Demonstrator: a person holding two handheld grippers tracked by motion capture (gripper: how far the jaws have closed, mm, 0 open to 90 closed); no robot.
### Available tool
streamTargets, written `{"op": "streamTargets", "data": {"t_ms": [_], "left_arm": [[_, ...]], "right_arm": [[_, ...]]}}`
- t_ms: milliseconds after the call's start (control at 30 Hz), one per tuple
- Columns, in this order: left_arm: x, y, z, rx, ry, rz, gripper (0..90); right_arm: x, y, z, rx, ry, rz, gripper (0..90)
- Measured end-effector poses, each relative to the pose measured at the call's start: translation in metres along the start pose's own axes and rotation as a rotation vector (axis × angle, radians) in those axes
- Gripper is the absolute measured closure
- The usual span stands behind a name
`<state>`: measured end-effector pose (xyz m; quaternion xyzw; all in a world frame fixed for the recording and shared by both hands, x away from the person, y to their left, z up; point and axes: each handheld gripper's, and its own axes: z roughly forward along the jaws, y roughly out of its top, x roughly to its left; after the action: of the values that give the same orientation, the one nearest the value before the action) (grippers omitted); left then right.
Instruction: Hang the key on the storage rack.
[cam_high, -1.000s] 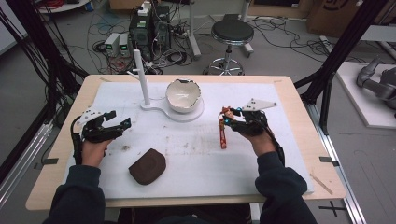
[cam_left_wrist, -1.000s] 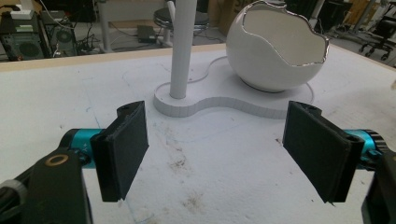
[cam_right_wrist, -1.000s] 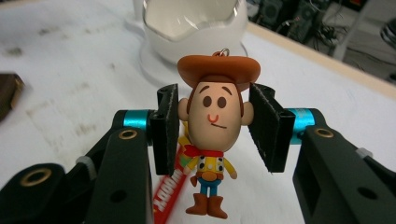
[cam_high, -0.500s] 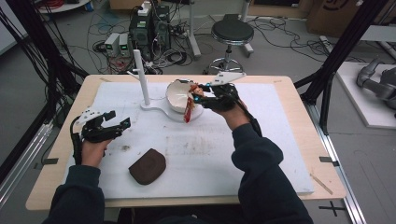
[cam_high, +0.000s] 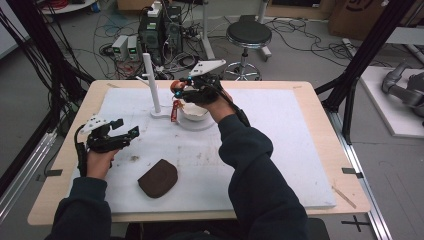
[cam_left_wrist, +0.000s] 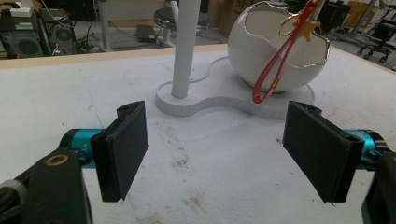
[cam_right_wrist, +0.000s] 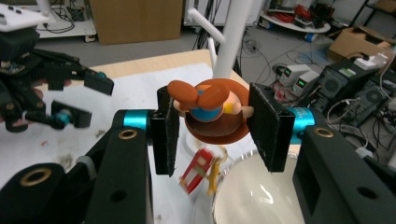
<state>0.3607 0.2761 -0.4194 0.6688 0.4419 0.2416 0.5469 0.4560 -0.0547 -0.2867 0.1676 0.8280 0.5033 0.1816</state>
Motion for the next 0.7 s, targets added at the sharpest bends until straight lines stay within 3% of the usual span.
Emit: {"op": "streamTargets", "data": {"t_ms": [200,700], "left_arm": [[0.000,0.000,0.000,0.002,-0.003,0.001,22.2],[0.002,0.000,0.000,-0.002,-0.005,-0.006,22.2]], "right_arm": [[0.002,0.028,0.013,-0.030,0.016,-0.018,56.3],[0.005,0.075,0.037,-0.100,0.052,-0.034,56.2]]}}
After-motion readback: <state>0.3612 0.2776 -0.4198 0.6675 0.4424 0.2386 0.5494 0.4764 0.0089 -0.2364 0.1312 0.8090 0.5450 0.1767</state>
